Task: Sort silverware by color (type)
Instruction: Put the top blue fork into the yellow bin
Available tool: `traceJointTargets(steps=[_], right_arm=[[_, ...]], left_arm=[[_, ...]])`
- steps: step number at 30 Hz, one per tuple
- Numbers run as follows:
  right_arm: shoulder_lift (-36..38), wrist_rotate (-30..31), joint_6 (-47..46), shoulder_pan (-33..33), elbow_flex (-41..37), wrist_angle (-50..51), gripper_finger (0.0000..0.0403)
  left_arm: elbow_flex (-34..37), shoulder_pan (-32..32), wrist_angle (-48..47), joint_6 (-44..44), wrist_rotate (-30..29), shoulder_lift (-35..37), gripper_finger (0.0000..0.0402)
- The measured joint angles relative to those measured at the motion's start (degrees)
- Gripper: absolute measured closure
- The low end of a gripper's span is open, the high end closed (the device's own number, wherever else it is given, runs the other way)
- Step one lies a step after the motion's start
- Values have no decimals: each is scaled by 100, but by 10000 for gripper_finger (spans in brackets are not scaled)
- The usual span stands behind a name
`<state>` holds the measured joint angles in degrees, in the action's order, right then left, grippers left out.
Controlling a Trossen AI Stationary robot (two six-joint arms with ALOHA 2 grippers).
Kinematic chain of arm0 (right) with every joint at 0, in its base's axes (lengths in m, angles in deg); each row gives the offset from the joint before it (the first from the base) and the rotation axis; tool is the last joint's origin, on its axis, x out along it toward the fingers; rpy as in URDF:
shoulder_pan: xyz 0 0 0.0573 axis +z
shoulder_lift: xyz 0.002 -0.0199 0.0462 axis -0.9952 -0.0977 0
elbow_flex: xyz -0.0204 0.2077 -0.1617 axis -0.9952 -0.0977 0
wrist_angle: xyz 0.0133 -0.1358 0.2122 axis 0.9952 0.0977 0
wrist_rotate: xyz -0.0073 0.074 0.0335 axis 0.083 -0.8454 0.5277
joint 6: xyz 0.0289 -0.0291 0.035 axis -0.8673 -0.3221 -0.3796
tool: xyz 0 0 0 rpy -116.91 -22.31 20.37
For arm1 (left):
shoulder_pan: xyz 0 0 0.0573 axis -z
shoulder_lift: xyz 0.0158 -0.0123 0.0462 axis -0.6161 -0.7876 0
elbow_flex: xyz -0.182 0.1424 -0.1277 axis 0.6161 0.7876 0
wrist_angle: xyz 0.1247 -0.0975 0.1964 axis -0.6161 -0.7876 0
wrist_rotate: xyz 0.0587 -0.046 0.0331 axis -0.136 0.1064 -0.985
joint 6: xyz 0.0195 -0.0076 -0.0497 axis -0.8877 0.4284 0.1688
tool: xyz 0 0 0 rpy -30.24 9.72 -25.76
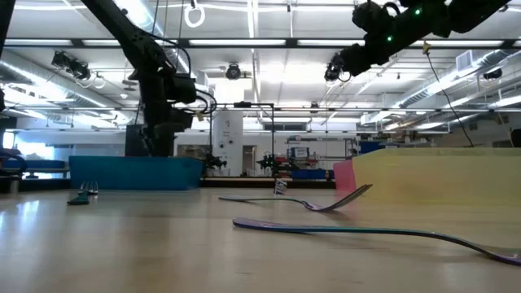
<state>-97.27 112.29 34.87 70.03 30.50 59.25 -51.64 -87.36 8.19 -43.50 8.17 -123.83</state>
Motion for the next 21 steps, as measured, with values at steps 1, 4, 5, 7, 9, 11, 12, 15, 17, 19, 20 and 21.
traceJointTargets(steps=[1,4,5,7,9,11,12,15,17,19,20,21], right_arm=[[0,210,6,143,0,-5,302],[26,873,17,634,0,0,302],[36,1100,17,815,0,-15,302],[59,1528,20,1192,0,-10,302],[61,1925,17,1571,0,-12,302],[61,2319,17,1956,0,-11,302],[61,2504,3,2146,0,-9,302],[61,3058,-171,2707,0,-7,302],[61,3327,-300,3075,0,67,302],[59,3433,-325,3425,0,215,302],[59,3471,-359,3600,0,228,302],[59,3515,-444,3762,0,223,302]], left_arm=[[0,75,0,0,4,2,287],[-32,317,-23,1,9,2,287],[-64,407,-35,2,9,2,287],[-170,578,-80,0,7,2,287],[-327,744,-213,2,7,2,287],[-520,912,-322,2,7,7,287],[-611,999,-334,3,7,9,287],[-860,1268,-367,4,7,9,287],[-976,1469,-358,7,4,9,287],[-1032,1688,-365,7,6,9,287],[-1045,1810,-364,7,6,9,287],[-1049,1933,-357,10,5,9,287]])
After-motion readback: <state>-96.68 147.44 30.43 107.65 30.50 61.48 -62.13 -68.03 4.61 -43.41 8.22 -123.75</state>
